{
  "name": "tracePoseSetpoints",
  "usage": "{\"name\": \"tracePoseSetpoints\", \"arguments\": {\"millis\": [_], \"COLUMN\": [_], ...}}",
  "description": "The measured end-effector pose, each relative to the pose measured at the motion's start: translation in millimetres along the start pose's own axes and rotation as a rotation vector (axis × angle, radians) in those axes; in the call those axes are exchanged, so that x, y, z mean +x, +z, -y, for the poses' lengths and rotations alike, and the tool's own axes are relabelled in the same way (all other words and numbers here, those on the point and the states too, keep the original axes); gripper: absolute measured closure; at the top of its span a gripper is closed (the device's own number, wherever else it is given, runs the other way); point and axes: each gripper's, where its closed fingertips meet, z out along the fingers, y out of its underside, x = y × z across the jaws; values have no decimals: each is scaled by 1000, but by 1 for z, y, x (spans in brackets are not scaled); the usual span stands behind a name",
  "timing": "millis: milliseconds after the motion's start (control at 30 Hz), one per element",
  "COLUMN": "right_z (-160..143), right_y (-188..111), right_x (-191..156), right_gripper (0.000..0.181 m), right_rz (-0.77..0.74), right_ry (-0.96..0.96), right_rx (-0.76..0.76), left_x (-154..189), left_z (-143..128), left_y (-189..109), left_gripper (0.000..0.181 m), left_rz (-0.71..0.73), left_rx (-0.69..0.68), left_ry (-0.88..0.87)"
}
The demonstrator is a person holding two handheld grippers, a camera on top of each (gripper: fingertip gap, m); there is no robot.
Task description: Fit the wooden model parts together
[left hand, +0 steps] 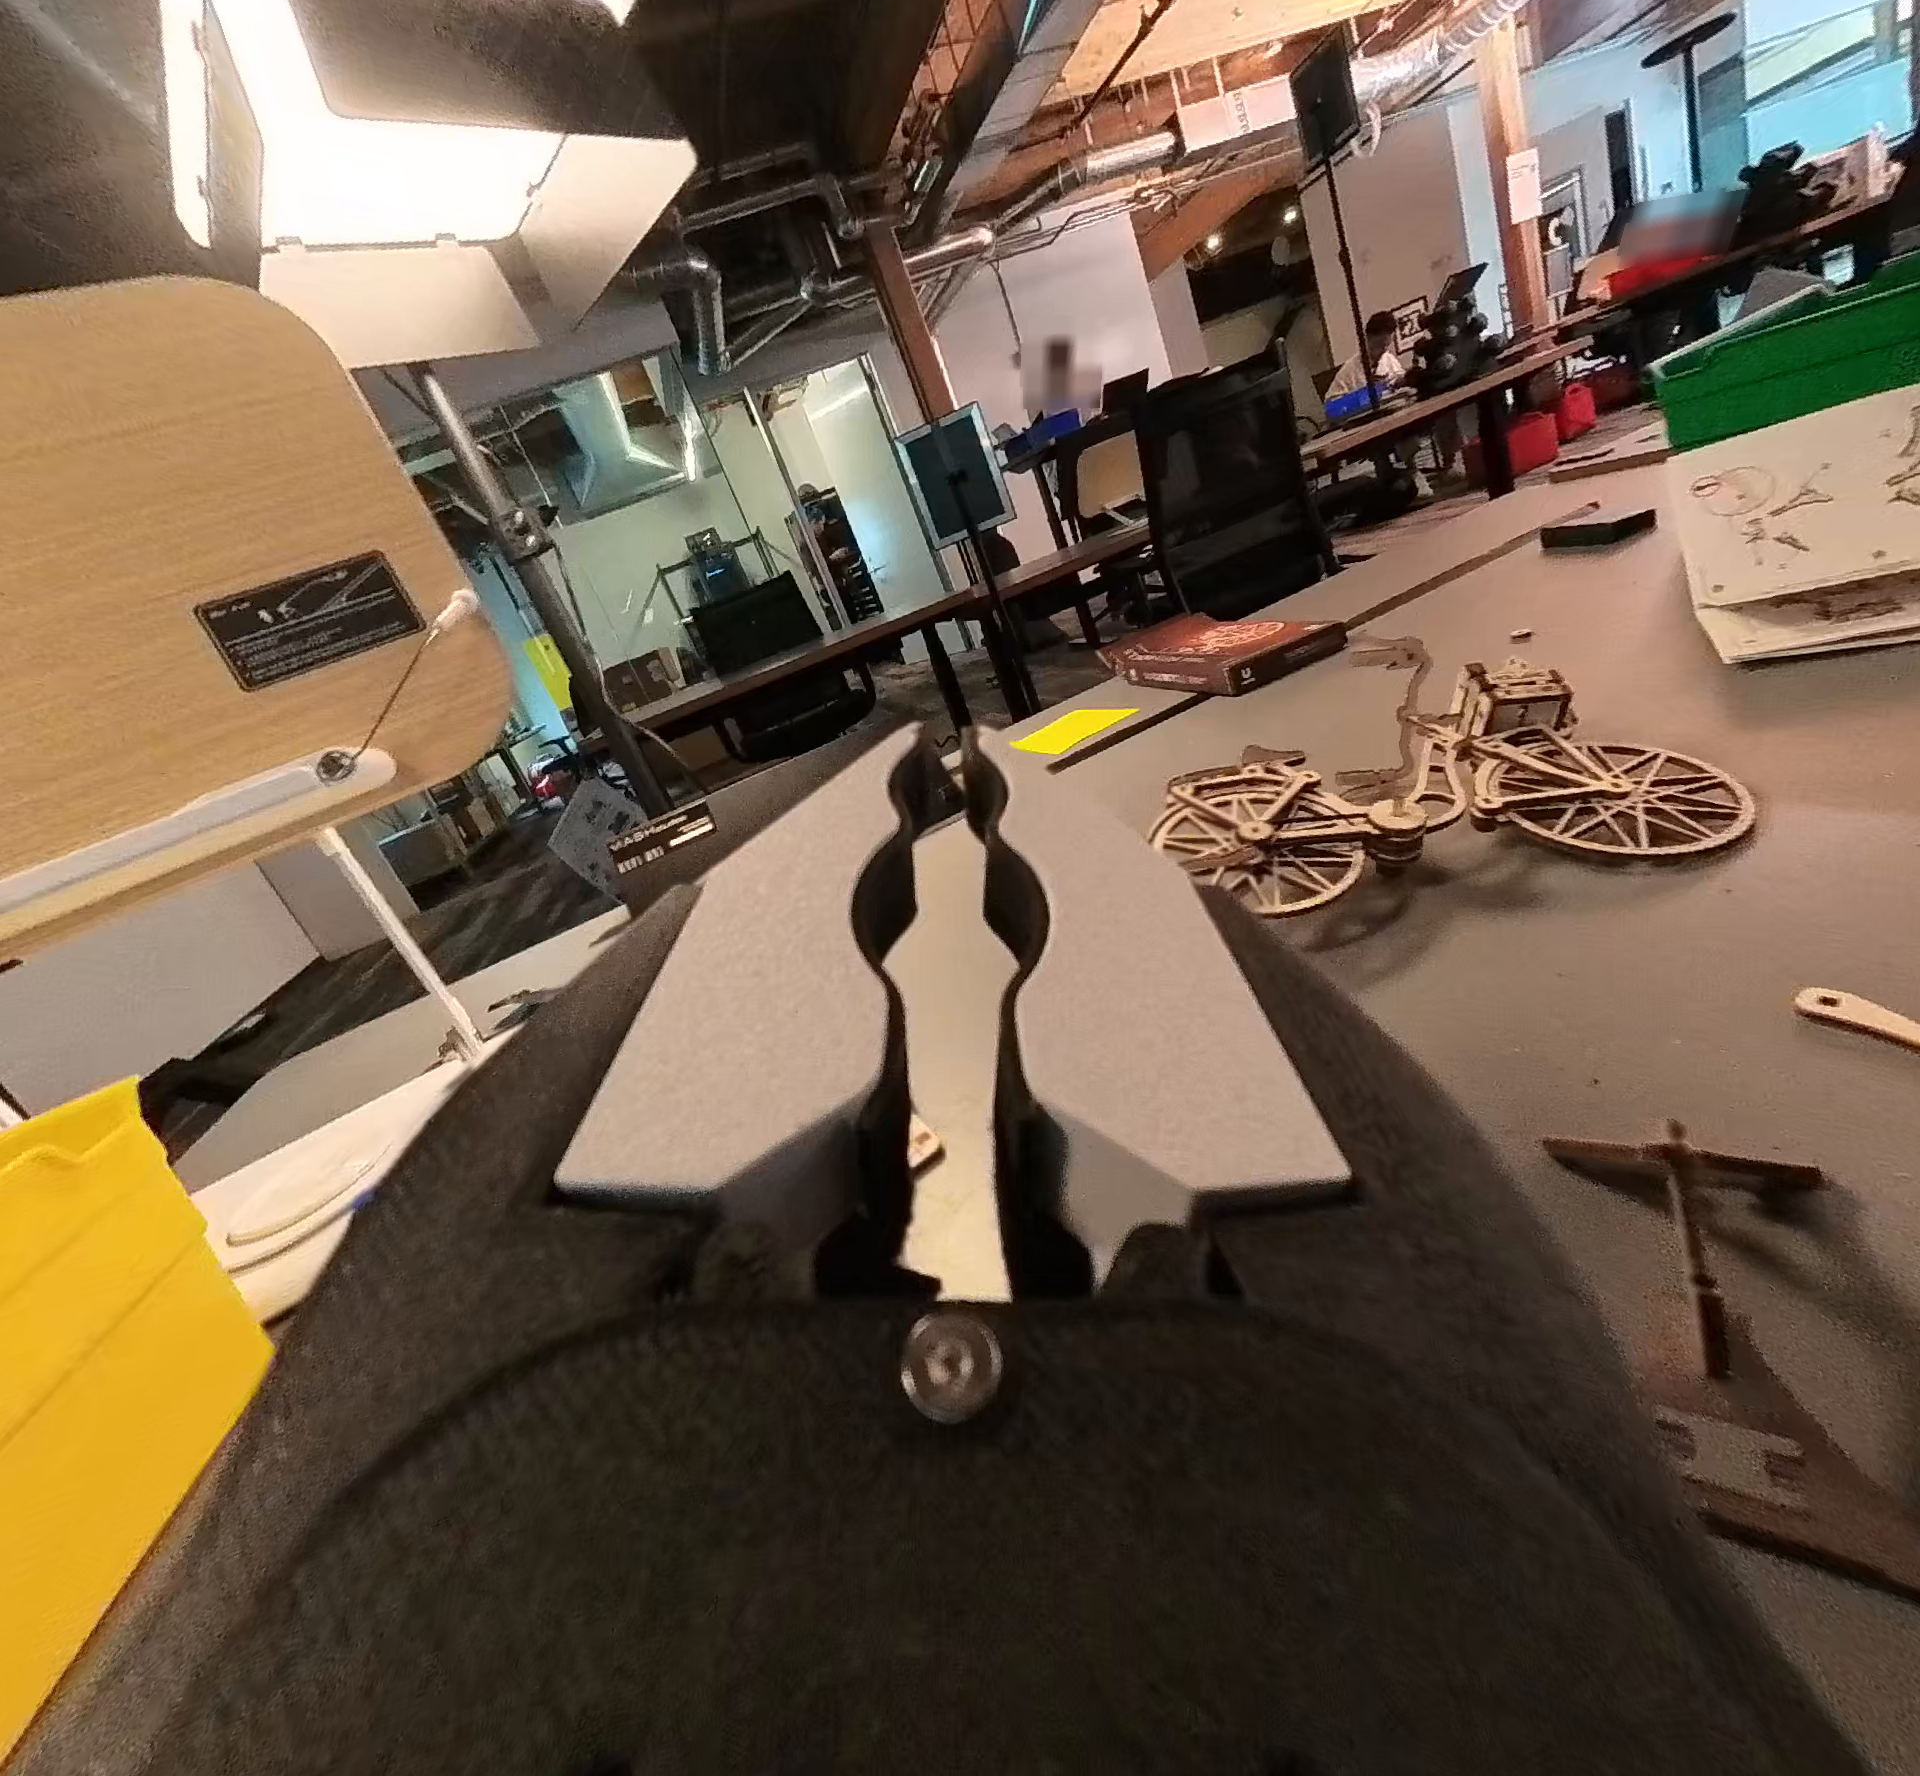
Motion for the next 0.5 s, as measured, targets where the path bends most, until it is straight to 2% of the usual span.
{"name": "tracePoseSetpoints", "arguments": {"millis": [167,300,500], "right_z": [-7,-15,-23], "right_y": [5,8,11], "right_x": [-7,-21,-38], "right_gripper": [181,181,181], "right_rz": [20,66,133], "right_ry": [-69,-178,-280], "right_rx": [-49,-108,-154], "left_x": [-19,-42,-48], "left_z": [-11,-10,-10], "left_y": [-3,-15,-26], "left_gripper": [179,179,179], "left_rz": [73,172,184], "left_rx": [-32,-5,-10], "left_ry": [-61,-158,-152]}}
